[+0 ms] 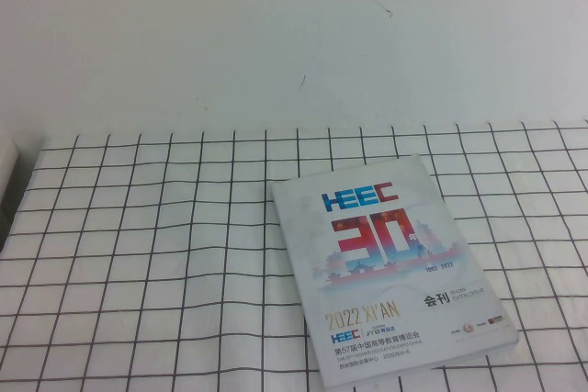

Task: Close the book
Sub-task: 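Close the open booklet and leave it lying on the table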

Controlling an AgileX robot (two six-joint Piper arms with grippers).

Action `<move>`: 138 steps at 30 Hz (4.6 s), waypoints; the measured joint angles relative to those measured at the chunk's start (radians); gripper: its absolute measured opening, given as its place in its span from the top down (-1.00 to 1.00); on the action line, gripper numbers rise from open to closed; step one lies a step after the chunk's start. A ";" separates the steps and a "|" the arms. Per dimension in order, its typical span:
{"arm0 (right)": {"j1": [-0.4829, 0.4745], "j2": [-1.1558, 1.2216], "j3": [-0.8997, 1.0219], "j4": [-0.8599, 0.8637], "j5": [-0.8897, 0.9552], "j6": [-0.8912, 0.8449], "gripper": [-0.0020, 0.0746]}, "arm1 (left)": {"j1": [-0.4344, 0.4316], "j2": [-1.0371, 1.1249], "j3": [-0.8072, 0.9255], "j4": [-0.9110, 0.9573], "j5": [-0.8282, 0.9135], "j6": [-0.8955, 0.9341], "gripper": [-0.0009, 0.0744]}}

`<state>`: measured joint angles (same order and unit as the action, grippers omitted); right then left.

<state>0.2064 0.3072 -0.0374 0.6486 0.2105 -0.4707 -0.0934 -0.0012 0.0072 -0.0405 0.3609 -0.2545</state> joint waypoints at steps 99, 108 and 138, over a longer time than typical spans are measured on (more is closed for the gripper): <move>-0.240 -0.318 0.062 -0.649 0.126 0.305 0.95 | 0.065 -0.011 0.006 -0.124 -0.024 0.533 0.99; -0.240 -0.318 0.060 -0.649 0.131 0.353 0.95 | 0.066 -0.011 0.006 -0.124 -0.024 0.533 0.99; -0.240 -0.318 0.058 -0.649 0.137 0.381 0.95 | 0.066 -0.011 0.006 -0.124 -0.024 0.533 0.99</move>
<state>-0.0332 -0.0108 0.0205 0.0000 0.3472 -0.0894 -0.0275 -0.0119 0.0133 -0.1641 0.3365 0.2786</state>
